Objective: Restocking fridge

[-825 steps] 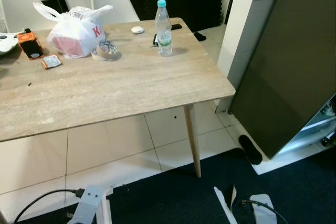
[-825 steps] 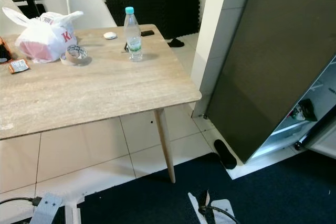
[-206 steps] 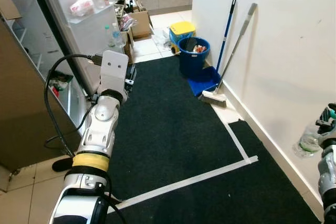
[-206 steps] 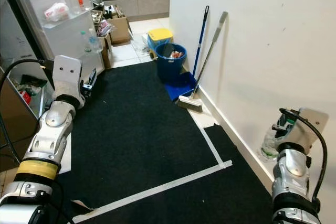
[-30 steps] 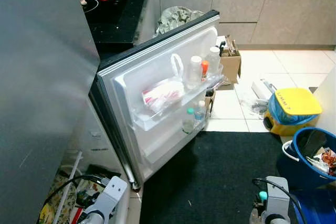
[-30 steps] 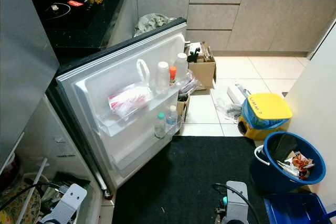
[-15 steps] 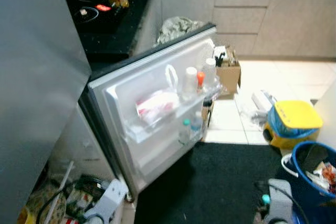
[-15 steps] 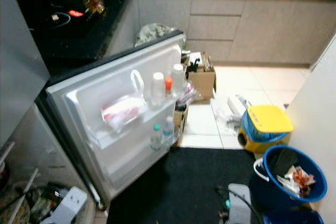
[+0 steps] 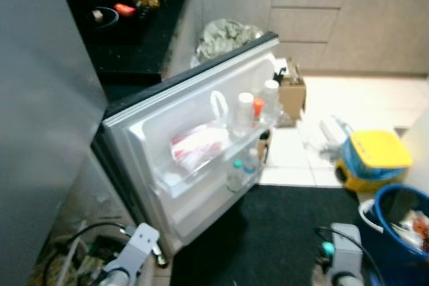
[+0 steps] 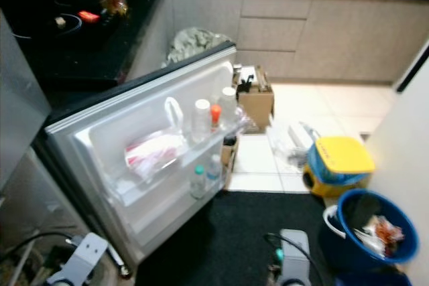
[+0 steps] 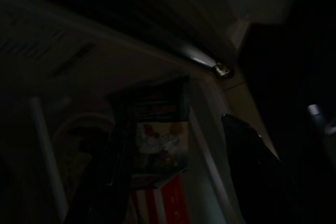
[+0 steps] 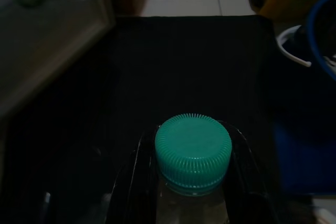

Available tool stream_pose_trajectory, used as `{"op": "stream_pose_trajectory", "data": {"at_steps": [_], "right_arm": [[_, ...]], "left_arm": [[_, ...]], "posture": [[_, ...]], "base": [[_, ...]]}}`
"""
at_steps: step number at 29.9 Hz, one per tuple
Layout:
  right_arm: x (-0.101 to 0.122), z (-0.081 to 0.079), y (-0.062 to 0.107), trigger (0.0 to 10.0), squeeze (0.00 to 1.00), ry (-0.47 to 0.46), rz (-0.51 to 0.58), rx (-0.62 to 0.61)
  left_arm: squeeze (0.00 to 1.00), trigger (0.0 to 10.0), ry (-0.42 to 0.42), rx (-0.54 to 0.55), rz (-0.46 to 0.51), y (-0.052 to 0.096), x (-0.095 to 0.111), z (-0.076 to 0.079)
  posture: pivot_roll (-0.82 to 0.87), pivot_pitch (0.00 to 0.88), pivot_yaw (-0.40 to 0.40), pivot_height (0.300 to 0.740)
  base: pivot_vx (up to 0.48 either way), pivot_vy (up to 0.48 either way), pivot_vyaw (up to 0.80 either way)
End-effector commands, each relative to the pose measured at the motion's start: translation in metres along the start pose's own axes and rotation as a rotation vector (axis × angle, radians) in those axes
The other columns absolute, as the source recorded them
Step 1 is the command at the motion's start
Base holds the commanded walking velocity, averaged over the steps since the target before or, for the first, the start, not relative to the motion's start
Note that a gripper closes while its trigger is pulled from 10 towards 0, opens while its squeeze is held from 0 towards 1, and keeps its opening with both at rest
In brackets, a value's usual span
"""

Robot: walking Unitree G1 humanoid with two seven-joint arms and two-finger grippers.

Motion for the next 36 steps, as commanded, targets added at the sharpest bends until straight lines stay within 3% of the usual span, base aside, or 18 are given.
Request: {"op": "stream_pose_trajectory", "data": {"at_steps": [1, 16, 36], "right_arm": [[0.0048, 0.0119, 0.0002, 10.0, 0.0, -0.001, 0.012, -0.03], [0.005, 0.0122, 0.0, 10.0, 0.0, 0.007, 0.009, -0.028], [0.0062, 0.0129, -0.0003, 10.0, 0.0, 0.012, 0.009, -0.029]], "left_arm": [[0.0, 10.0, 0.002, -0.01, -0.001, 0.0009, -0.0002, 0.0046], [0.0, 10.0, -0.003, -0.005, -0.008, 0.0009, -0.0008, 0.0042], [0.0, 10.0, -0.006, 0.001, -0.022, 0.0004, -0.0024, 0.0026]], "posture": [[0.03, 0.0, -0.007, 0.74], [0.04, 0.0, -0.01, 0.74], [0.04, 0.0, -0.011, 0.74]], "base": [[0.0, -0.409, 0.0], [0.074, -0.377, 0.0], [0.394, 0.0, 0.0]]}}
Point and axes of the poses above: a point about 5 cm out from each wrist's last joint towards the gripper, its own y axis pointing back from the gripper into the wrist, its own x axis along the axis of the wrist's last joint, z = x × y, the point moved 5 cm from there along -y, pointing out of the wrist towards the gripper, and after that the axes turned 15 degrees about -y, right-handed, at the moved point
